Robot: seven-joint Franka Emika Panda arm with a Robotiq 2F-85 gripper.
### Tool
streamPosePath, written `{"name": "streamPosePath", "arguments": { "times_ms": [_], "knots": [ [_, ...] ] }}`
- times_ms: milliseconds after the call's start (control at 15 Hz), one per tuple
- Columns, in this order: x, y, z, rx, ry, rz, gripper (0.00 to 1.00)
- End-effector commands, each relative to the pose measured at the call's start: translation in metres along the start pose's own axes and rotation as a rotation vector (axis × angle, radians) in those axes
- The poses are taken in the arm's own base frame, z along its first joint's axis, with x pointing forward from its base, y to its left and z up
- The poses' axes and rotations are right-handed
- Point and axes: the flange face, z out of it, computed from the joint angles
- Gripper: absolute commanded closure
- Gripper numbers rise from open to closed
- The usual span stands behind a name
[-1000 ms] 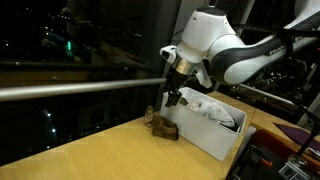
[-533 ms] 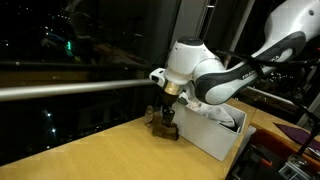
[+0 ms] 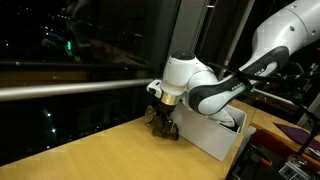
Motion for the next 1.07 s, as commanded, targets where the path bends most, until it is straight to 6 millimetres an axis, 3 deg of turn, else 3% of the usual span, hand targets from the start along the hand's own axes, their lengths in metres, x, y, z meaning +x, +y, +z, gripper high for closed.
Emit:
{"name": "streamPosePath", "arguments": {
  "times_ms": [0, 333, 400, 467, 1000],
  "knots": [
    [0.004, 0.0, 0.016, 0.017, -0.014, -0.013, 0.0],
    [0.001, -0.008, 0.041, 0.048, -0.023, 0.003, 0.0],
    [0.001, -0.009, 0.043, 0.053, -0.024, 0.008, 0.07],
    [0.001, -0.01, 0.043, 0.056, -0.024, 0.018, 0.26],
    [0.006, -0.016, 0.005, 0.044, 0.009, 0.09, 0.84]
  ]
}}
